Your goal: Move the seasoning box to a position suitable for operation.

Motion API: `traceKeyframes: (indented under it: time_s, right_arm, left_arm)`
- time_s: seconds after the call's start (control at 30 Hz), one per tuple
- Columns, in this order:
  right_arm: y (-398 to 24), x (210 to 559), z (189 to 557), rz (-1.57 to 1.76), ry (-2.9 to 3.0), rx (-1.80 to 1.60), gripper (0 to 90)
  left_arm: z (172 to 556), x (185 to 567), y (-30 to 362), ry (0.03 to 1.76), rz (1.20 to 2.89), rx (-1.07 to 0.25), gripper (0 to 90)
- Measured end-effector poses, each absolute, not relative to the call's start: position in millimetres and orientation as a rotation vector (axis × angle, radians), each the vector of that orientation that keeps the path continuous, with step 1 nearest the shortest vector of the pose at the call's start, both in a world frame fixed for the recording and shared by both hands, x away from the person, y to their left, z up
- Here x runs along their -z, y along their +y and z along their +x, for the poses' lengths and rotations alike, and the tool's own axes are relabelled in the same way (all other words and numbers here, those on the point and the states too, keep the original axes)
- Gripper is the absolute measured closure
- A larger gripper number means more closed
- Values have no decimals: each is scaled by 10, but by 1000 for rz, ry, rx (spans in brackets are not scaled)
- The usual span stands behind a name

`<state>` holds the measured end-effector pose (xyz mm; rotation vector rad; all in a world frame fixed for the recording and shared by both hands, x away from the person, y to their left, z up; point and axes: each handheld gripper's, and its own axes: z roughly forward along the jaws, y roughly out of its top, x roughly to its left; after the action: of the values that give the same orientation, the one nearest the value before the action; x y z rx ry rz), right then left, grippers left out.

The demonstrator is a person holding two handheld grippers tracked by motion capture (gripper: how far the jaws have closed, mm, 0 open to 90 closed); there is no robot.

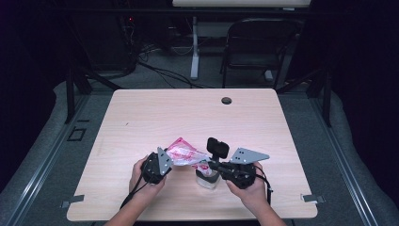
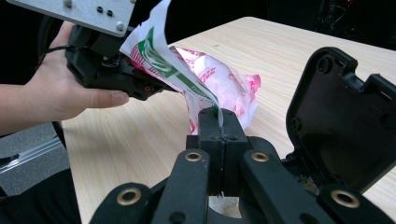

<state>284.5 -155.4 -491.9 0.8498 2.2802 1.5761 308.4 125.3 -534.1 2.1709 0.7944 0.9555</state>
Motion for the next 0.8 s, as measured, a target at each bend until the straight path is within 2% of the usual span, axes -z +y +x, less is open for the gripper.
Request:
traceKeyframes:
  time_s: [0.8]
  right_arm:
    - [-1564,5001,2916,877,2296,-1508,900]
  left_arm:
    - [3125,5342,1182,802,2176,-1032,671]
